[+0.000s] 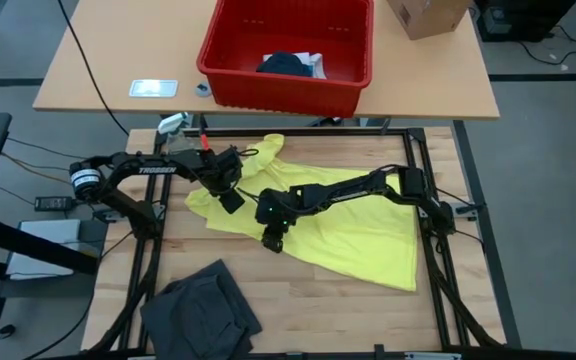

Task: Fold Laundry from Bin
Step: Fold the yellow shirt

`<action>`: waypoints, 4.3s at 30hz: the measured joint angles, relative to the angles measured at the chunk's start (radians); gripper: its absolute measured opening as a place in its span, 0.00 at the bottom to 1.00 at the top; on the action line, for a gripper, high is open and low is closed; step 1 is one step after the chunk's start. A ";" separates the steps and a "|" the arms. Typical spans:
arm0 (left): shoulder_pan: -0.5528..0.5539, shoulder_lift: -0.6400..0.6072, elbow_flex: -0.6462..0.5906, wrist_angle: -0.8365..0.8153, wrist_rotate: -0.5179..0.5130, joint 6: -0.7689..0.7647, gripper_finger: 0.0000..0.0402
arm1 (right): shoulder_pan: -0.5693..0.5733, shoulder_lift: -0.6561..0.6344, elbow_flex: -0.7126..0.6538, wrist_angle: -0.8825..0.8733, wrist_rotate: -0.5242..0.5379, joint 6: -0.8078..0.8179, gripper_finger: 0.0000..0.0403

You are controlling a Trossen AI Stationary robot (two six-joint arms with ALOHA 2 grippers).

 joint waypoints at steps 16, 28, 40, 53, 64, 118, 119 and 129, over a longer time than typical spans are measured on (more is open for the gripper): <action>-0.092 0.000 -0.111 -0.044 0.051 -0.128 0.19 | -0.061 -0.084 -0.195 -0.119 -0.027 0.069 0.22; -0.386 -0.015 -0.022 -0.112 0.323 -0.428 0.19 | 0.002 -0.285 -0.250 -0.275 -0.182 0.036 0.21; -0.116 -0.008 0.268 0.020 -0.046 -0.272 0.29 | -0.212 -0.521 -0.320 -0.262 0.037 0.103 0.21; 0.070 0.292 0.266 0.357 0.078 -0.140 0.54 | -0.259 -0.627 -0.375 -0.320 0.103 0.191 0.21; 0.126 0.293 0.271 0.246 0.093 -0.056 0.05 | -0.335 -0.648 -0.374 -0.383 0.103 0.179 0.21; 0.237 0.398 0.345 0.127 -0.042 0.277 0.30 | -0.497 -0.652 -0.504 -0.857 0.206 0.002 0.31; 0.237 0.398 0.345 0.124 -0.041 0.285 0.25 | -0.501 -0.652 -0.504 -0.867 0.212 -0.004 0.31; 0.227 0.392 0.433 -0.060 -0.041 0.323 0.02 | -0.555 -0.652 -0.600 -0.796 0.400 -0.201 0.31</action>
